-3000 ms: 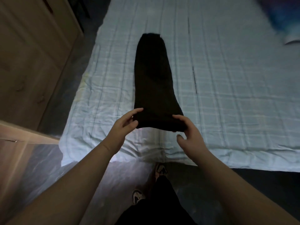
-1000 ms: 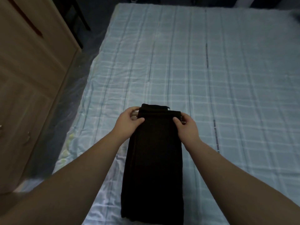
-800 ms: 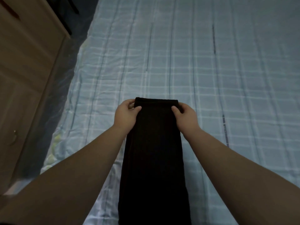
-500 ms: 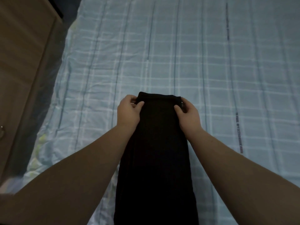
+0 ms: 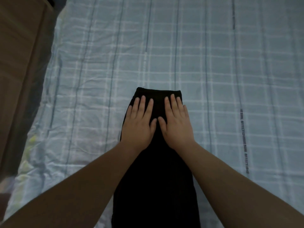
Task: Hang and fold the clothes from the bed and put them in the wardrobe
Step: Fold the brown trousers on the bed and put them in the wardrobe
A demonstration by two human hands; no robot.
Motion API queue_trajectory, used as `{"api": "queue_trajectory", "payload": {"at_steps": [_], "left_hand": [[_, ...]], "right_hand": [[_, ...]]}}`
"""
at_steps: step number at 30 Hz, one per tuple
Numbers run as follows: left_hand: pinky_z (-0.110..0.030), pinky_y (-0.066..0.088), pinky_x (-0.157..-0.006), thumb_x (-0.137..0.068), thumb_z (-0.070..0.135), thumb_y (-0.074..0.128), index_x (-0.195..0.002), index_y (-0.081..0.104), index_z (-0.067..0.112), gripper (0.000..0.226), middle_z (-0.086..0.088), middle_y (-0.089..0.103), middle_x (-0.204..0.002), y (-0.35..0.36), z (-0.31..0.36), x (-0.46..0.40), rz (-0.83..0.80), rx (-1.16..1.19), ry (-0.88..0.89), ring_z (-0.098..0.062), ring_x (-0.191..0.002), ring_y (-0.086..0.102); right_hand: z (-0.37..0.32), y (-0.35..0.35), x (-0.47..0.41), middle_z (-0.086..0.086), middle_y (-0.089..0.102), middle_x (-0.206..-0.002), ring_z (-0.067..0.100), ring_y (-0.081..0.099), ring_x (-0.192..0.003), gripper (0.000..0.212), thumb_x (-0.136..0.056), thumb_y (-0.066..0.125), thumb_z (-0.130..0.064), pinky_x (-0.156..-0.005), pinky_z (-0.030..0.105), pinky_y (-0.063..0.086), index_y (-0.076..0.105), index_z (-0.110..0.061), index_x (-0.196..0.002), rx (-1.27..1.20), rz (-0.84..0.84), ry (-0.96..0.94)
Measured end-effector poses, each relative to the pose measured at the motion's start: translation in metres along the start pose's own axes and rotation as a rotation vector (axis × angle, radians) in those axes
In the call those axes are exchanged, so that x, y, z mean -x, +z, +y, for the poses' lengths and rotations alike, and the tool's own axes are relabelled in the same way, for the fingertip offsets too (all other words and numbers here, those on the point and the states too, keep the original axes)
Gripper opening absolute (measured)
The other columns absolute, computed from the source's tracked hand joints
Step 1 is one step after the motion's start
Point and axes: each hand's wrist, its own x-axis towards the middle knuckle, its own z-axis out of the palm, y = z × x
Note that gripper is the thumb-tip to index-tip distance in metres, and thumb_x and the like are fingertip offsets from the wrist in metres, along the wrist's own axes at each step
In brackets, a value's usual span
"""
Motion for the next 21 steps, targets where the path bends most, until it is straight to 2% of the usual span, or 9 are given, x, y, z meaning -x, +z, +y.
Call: {"api": "queue_trajectory", "payload": {"at_steps": [4,12,15,21], "left_hand": [[-0.047,0.017,-0.123,-0.103,0.047,0.027,-0.16,0.009,0.022,0.065,-0.008,0.005,-0.168,0.015,-0.011,-0.015,-0.037,0.013,0.011,-0.024,-0.155,0.0],[-0.049,0.017,-0.123,-0.102,0.049,0.024,-0.16,0.007,0.021,0.067,-0.01,0.003,-0.168,0.009,-0.005,-0.016,-0.077,-0.021,-0.022,-0.026,-0.155,0.001],[-0.051,0.015,-0.123,-0.102,0.048,0.026,-0.16,0.01,0.021,0.066,-0.012,0.004,-0.167,-0.008,0.001,0.004,-0.072,-0.015,-0.024,-0.028,-0.154,0.001],[-0.049,0.014,-0.124,-0.102,0.037,0.036,-0.159,0.012,0.015,0.066,-0.013,0.006,-0.167,-0.044,0.033,0.097,-0.036,0.049,-0.028,-0.027,-0.155,0.0]], "right_hand": [[0.005,0.015,-0.015,0.008,0.0,-0.169,0.022,-0.006,-0.155,0.07,-0.104,0.024,-0.049,-0.126,0.045,0.005,0.003,-0.015,-0.161,0.022,-0.044,0.016],[0.0,0.006,-0.011,0.007,-0.003,-0.169,0.022,-0.007,-0.155,0.07,-0.104,0.025,-0.049,-0.126,0.048,0.004,0.0,-0.016,-0.161,0.042,-0.092,0.044],[-0.009,-0.01,0.018,0.006,-0.001,-0.169,0.023,-0.006,-0.155,0.068,-0.105,0.027,-0.045,-0.125,0.051,0.004,0.003,-0.015,-0.161,0.042,-0.056,0.027],[-0.031,-0.036,0.131,0.003,0.002,-0.169,0.017,-0.006,-0.155,0.066,-0.104,0.033,-0.035,-0.125,0.044,0.0,0.006,-0.015,-0.161,-0.089,-0.04,0.048]]}}
